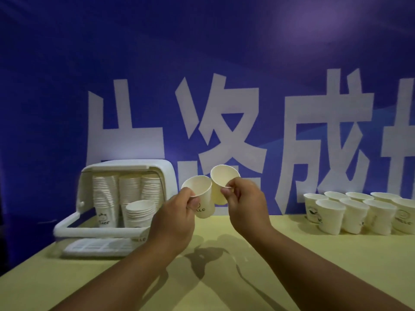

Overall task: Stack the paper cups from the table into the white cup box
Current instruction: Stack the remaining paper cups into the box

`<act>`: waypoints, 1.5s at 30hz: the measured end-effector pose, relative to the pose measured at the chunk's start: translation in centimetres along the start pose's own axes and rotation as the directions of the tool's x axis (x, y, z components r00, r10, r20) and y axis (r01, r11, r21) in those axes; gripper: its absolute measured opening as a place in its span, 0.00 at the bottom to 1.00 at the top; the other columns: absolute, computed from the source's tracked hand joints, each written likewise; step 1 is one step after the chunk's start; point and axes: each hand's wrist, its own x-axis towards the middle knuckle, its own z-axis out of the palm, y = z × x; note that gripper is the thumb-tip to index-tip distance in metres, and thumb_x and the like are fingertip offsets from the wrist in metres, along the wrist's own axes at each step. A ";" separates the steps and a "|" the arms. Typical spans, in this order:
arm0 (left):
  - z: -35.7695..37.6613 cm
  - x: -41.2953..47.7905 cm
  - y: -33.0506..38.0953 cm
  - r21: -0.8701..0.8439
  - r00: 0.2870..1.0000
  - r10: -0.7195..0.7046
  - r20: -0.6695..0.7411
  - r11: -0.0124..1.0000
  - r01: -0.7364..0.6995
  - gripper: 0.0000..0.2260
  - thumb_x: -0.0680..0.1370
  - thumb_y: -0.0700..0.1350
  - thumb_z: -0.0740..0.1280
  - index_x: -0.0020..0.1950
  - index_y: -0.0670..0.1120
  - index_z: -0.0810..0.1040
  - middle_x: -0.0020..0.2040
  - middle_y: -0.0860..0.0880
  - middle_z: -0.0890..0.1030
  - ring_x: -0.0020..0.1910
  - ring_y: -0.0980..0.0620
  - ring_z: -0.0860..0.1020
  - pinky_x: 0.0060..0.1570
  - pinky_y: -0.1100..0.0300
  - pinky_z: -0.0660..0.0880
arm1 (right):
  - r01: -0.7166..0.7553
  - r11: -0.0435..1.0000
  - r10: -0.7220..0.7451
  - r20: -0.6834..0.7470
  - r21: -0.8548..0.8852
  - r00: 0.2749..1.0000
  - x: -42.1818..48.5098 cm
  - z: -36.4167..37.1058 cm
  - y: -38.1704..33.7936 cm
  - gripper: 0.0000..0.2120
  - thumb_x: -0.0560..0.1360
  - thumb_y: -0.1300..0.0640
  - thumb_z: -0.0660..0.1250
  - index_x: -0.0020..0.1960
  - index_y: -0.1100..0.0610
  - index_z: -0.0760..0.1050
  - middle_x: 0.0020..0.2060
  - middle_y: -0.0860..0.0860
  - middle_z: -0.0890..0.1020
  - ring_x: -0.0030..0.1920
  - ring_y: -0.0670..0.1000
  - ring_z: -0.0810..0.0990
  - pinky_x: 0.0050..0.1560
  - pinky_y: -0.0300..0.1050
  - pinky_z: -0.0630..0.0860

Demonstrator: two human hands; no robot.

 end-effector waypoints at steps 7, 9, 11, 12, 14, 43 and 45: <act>-3.6 -0.8 -3.1 -0.007 0.978 0.072 -0.196 0.997 -0.075 0.13 0.81 0.59 0.54 0.50 0.52 0.72 0.42 0.54 0.77 0.39 0.49 0.75 0.34 0.57 0.71 | 0.014 0.979 0.000 -0.072 0.202 0.997 -0.3 4.9 -3.6 0.02 0.79 0.53 0.67 0.52 0.49 0.76 0.46 0.44 0.76 0.45 0.44 0.76 0.43 0.32 0.71; -4.5 -0.6 -3.3 0.004 0.966 0.072 -0.247 0.997 -0.073 0.13 0.82 0.58 0.54 0.51 0.52 0.72 0.43 0.53 0.77 0.39 0.50 0.76 0.34 0.58 0.72 | 0.000 0.970 0.020 -0.083 0.243 0.996 -0.1 6.3 -4.7 0.03 0.79 0.53 0.66 0.53 0.50 0.76 0.47 0.44 0.77 0.46 0.45 0.76 0.43 0.31 0.70; -5.6 -0.3 -4.0 0.023 0.956 0.059 -0.287 0.998 -0.055 0.15 0.82 0.59 0.53 0.52 0.51 0.73 0.43 0.52 0.78 0.39 0.51 0.76 0.33 0.59 0.74 | -0.015 0.958 0.042 -0.088 0.286 0.995 0.2 7.5 -6.0 0.03 0.80 0.53 0.66 0.53 0.50 0.76 0.48 0.45 0.77 0.47 0.46 0.76 0.43 0.31 0.70; -6.1 -0.2 -4.7 0.027 0.953 0.042 -0.299 0.999 -0.036 0.15 0.82 0.59 0.52 0.52 0.52 0.73 0.44 0.52 0.78 0.40 0.51 0.77 0.34 0.58 0.76 | -0.024 0.950 0.055 -0.090 0.312 0.994 0.5 8.1 -6.6 0.03 0.80 0.53 0.65 0.53 0.50 0.76 0.48 0.45 0.77 0.47 0.46 0.76 0.43 0.32 0.71; -6.8 0.0 -6.2 0.042 0.953 -0.008 -0.302 0.999 0.022 0.14 0.82 0.60 0.51 0.52 0.53 0.71 0.45 0.52 0.79 0.42 0.50 0.78 0.36 0.54 0.79 | -0.041 0.934 0.073 -0.076 0.354 0.994 1.1 8.9 -7.8 0.02 0.80 0.53 0.65 0.52 0.49 0.75 0.48 0.45 0.77 0.47 0.46 0.76 0.42 0.33 0.71; -7.1 0.3 -9.7 0.070 0.968 -0.251 -0.010 0.965 0.251 0.21 0.85 0.51 0.58 0.75 0.63 0.53 0.69 0.51 0.75 0.60 0.48 0.78 0.54 0.44 0.81 | 0.096 0.981 -0.135 0.235 0.167 0.963 0.4 11.4 -8.6 0.08 0.81 0.53 0.63 0.59 0.50 0.76 0.51 0.46 0.76 0.49 0.46 0.75 0.48 0.36 0.74; -7.1 0.3 -9.6 0.063 0.975 -0.217 -0.045 0.974 0.220 0.27 0.85 0.49 0.58 0.78 0.67 0.48 0.75 0.51 0.70 0.65 0.47 0.76 0.57 0.41 0.80 | 0.135 0.984 -0.162 0.268 0.116 0.950 0.3 11.6 -8.7 0.08 0.81 0.52 0.64 0.59 0.51 0.77 0.52 0.47 0.77 0.50 0.47 0.76 0.49 0.39 0.77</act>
